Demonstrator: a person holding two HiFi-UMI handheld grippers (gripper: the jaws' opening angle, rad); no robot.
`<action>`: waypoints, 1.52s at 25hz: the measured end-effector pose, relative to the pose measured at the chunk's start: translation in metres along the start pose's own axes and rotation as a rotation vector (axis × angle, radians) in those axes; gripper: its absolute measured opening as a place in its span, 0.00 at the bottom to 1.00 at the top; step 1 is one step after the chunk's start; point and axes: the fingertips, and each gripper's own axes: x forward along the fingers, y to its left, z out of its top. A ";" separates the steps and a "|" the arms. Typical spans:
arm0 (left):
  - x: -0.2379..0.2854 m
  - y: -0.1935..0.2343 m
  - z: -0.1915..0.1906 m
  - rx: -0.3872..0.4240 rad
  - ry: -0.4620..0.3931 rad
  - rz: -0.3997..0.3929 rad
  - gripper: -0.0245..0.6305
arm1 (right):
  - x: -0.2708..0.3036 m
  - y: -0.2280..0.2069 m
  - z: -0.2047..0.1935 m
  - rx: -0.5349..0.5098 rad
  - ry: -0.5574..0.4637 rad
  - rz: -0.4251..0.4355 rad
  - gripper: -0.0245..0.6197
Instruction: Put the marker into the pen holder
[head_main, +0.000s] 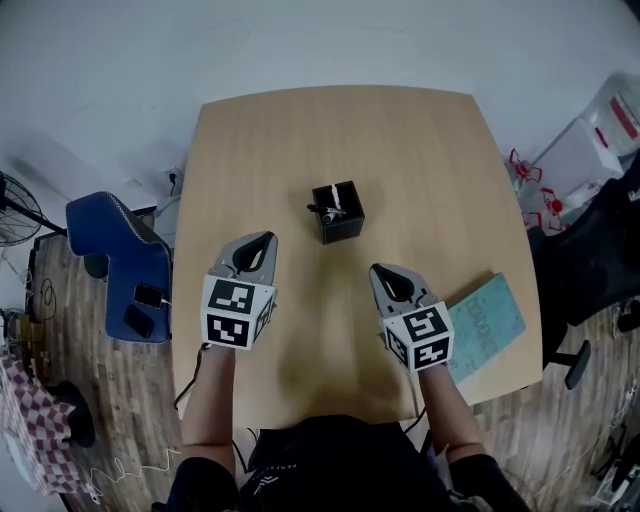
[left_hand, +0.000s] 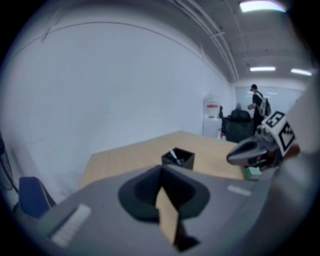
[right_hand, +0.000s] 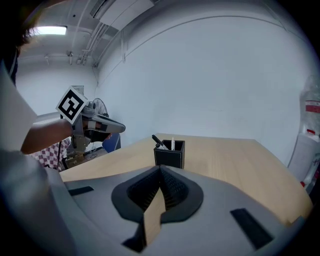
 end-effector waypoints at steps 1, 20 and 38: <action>-0.005 0.001 -0.001 -0.023 -0.013 0.010 0.05 | -0.001 0.002 0.002 -0.001 -0.004 -0.006 0.04; -0.071 0.008 -0.041 -0.263 -0.099 0.088 0.05 | -0.021 0.020 0.023 0.052 -0.078 -0.091 0.04; -0.086 0.007 -0.061 -0.289 -0.063 0.087 0.05 | -0.023 0.032 0.024 0.078 -0.092 -0.082 0.04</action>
